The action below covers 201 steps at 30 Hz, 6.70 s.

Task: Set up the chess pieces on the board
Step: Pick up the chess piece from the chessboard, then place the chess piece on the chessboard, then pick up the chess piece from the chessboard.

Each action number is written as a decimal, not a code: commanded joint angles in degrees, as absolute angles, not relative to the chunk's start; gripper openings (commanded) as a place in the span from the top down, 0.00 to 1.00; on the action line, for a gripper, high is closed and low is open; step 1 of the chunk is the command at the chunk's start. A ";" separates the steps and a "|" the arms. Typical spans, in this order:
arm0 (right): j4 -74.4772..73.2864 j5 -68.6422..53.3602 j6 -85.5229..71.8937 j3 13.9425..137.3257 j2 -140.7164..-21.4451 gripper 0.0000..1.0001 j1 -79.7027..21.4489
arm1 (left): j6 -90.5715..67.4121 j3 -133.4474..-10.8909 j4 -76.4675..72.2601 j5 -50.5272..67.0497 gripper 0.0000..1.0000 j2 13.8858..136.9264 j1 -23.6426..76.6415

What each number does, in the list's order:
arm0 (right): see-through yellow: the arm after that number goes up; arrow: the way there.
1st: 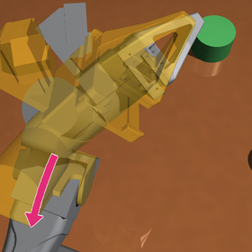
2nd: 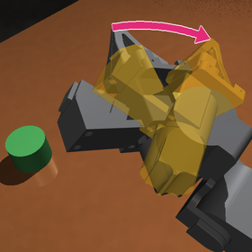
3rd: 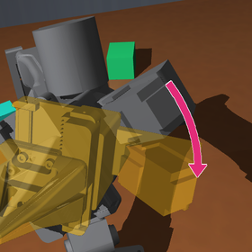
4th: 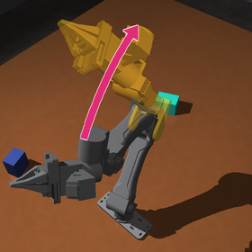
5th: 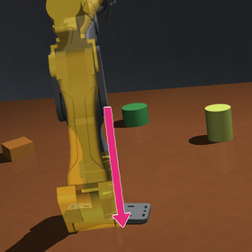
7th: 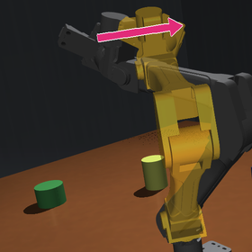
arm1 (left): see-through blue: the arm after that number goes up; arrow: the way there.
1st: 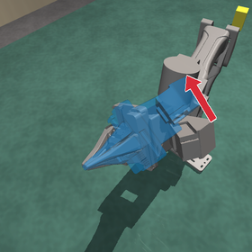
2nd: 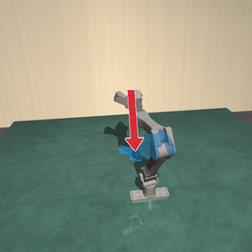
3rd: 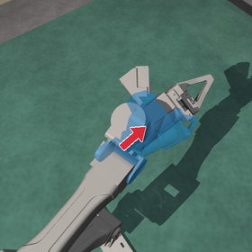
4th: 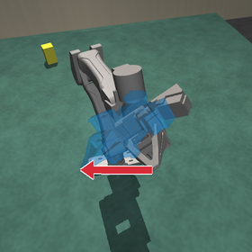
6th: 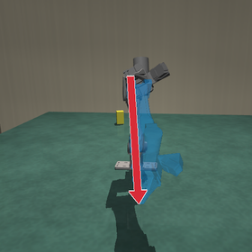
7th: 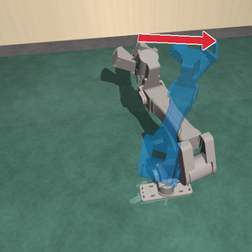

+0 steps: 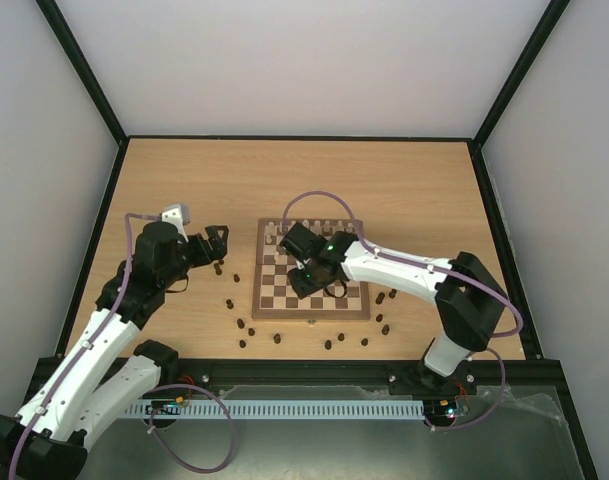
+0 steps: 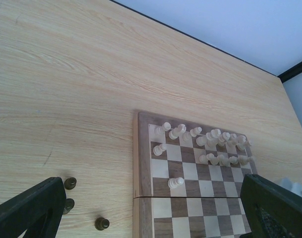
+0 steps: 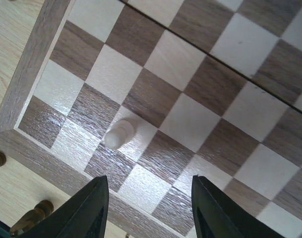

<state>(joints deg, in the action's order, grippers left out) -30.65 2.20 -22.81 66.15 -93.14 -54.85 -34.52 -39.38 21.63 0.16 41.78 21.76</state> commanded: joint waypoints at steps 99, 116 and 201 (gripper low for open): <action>-38.50 11.25 -18.46 100.25 -123.94 0.89 -44.76 | -33.98 -38.39 20.06 -0.18 0.00 41.83 22.02; -38.35 9.96 -19.01 98.40 -120.18 0.65 -44.69 | -33.95 -38.22 19.77 -0.31 0.01 42.12 22.02; -39.81 10.13 -19.91 103.35 -125.64 0.89 -47.52 | -34.15 -39.79 22.98 -0.70 0.01 37.47 21.97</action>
<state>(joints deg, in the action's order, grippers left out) -37.58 9.69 -20.56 101.27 -123.83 -47.90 -34.52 -38.85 22.70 -0.27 37.54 21.76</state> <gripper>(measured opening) 0.119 0.994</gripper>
